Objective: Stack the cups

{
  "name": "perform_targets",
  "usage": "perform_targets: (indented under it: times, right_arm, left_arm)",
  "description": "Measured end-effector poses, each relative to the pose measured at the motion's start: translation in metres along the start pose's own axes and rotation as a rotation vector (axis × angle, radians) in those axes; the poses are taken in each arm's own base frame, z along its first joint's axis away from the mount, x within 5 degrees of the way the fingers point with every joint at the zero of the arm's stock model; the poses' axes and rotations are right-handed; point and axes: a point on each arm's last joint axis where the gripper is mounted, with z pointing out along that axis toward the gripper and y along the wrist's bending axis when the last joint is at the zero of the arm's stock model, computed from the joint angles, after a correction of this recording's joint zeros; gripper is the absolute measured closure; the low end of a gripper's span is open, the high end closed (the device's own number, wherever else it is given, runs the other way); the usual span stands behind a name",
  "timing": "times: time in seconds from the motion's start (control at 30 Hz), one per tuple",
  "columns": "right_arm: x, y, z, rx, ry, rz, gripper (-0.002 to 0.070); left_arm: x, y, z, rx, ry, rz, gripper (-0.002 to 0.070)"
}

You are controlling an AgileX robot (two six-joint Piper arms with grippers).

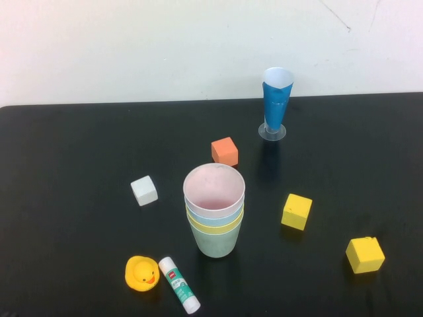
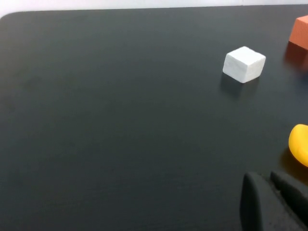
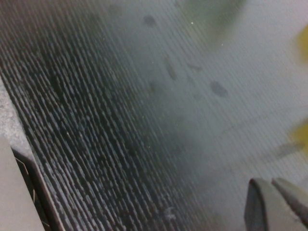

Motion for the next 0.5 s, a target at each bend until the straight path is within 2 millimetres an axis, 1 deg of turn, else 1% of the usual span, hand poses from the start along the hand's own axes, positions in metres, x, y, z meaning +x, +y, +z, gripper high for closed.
perform_targets:
  times: [0.5]
  right_arm:
    - [0.0,0.0,0.0,0.0,0.0,0.0,0.0678]
  left_arm:
    - [0.0002,0.0002,0.0,-0.003,0.002,-0.018,0.0674]
